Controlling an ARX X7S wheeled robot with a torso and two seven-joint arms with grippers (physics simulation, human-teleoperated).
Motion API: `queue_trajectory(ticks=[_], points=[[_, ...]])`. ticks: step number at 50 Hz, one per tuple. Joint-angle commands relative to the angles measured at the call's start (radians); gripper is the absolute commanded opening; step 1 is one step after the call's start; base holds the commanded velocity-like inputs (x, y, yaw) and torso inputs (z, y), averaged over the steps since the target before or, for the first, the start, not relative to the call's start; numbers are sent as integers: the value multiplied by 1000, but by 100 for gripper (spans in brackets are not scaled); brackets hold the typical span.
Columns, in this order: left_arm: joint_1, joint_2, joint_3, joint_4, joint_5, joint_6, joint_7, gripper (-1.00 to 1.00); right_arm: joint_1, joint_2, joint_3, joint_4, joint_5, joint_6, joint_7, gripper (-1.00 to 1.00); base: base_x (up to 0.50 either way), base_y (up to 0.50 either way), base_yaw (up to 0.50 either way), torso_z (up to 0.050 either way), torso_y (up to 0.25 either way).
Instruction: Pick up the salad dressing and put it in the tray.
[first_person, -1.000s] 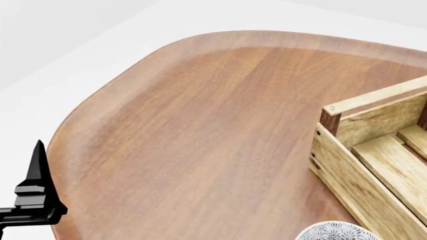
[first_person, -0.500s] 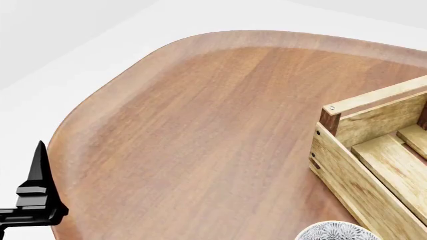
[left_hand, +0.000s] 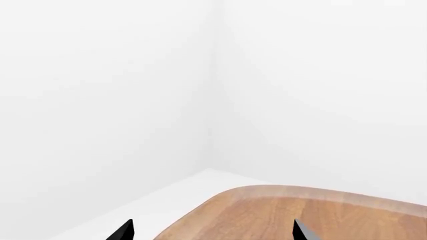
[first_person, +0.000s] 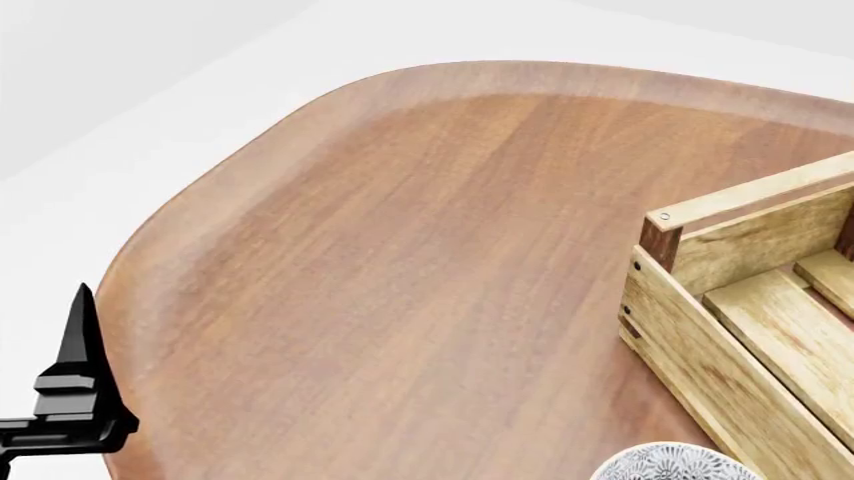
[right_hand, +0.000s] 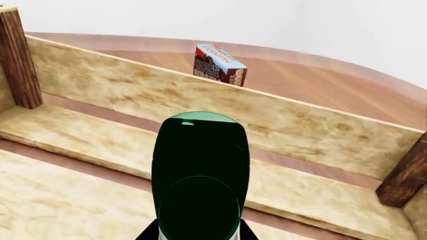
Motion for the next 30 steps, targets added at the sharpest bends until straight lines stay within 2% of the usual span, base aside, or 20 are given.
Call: queue_trajectory(ticks=[1, 7, 8, 30], points=[[1, -2, 3, 0, -1, 3, -3, 100, -11, -1, 3, 0, -29, -5, 3, -100, 0, 0, 0, 0, 0], [1, -4, 4, 0, -2, 4, -4, 100, -7, -1, 7, 0, -30, -11, -1, -100, 0, 0, 0, 0, 0], [1, -4, 4, 0, -2, 5, -4, 100, 2, 4, 7, 0, -31, -6, -4, 100, 0, 0, 0, 0, 0], [-2, -10, 6, 2, -8, 5, -11, 100, -7, 5, 6, 0, -33, -17, -8, 100, 0, 0, 0, 0, 0]])
